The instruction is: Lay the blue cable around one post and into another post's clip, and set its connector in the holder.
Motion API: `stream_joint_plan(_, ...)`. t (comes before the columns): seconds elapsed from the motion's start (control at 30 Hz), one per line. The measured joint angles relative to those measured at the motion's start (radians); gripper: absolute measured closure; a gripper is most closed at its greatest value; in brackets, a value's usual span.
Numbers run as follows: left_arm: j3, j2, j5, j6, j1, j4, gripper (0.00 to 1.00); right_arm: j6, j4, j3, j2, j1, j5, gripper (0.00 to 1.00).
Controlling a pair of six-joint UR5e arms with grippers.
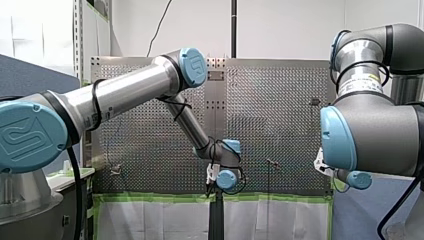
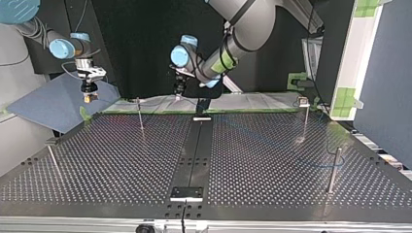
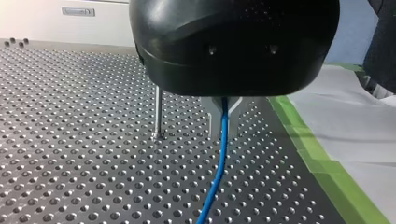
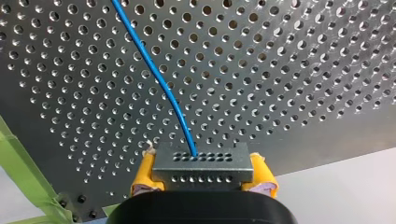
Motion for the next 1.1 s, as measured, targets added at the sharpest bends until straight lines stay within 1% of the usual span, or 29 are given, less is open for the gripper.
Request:
stream_joint_plan(0.03,0.0,0.0,-0.005,0.0,-0.002,-0.002,0.98,-0.001,0.002,0.0,0.0,0.0,0.001,1.0)
stream_joint_plan(0.13,0.0,0.0,-0.027,0.0,-0.007,-0.006,0.98,-0.016,0.015,0.0,0.0,-0.002,0.004,1.0)
stream_joint_plan(0.23,0.0,0.001,-0.039,0.001,-0.013,-0.007,0.98,-0.041,0.037,0.0,0.0,-0.005,0.005,1.0)
stream_joint_plan(0.43,0.0,0.001,-0.045,0.004,-0.026,-0.008,0.98,-0.093,0.078,0.0,0.0,-0.01,0.003,1.0)
stream_joint_plan(0.47,0.0,0.001,-0.045,0.004,-0.03,-0.008,0.98,-0.105,0.084,0.0,0.0,-0.01,0.002,1.0)
stream_joint_plan(0.57,0.0,0.001,-0.045,0.007,-0.04,-0.008,0.98,-0.125,0.095,0.0,0.0,-0.011,0.0,1.0)
stream_joint_plan(0.67,0.0,0.001,-0.046,0.01,-0.05,-0.01,0.98,-0.136,0.103,0.0,0.0,-0.012,-0.006,1.0)
stream_joint_plan(0.77,-0.002,0.002,-0.05,0.014,-0.06,-0.013,0.98,-0.143,0.107,0.001,-0.001,-0.013,-0.016,1.0)
stream_joint_plan(0.93,-0.016,0.008,-0.06,0.018,-0.072,-0.013,0.98,-0.147,0.109,0.004,-0.002,-0.017,-0.026,1.0)
stream_joint_plan(1.1,-0.04,0.027,-0.063,0.02,-0.077,-0.007,0.98,-0.151,0.113,0.007,-0.007,-0.02,-0.045,1.0)
